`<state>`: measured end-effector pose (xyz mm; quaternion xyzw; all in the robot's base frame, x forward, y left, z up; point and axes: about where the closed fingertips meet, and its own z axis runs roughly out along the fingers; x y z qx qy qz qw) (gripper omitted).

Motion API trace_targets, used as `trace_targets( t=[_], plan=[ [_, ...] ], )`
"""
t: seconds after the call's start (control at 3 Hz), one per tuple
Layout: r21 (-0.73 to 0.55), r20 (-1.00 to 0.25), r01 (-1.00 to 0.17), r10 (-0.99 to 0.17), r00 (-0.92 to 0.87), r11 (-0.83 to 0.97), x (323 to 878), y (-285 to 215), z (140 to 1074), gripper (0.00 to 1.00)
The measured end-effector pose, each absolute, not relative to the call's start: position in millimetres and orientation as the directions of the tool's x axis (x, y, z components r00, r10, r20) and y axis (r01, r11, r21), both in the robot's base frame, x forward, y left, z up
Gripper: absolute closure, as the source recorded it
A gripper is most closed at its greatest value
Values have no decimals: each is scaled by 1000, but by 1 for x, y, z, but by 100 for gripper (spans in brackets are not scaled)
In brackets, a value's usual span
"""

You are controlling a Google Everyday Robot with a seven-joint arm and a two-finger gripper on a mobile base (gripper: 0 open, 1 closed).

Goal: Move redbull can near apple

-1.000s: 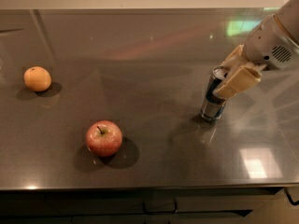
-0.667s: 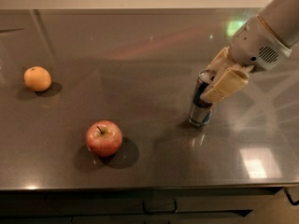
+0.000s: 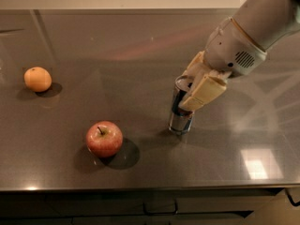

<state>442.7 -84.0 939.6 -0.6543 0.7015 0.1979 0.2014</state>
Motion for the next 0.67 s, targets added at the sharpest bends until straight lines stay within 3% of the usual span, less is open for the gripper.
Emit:
trace_targets(
  t=[0.67],
  plan=[
    [-32,-524,-999,-851,46,-35,428,-43,931,100]
  ],
)
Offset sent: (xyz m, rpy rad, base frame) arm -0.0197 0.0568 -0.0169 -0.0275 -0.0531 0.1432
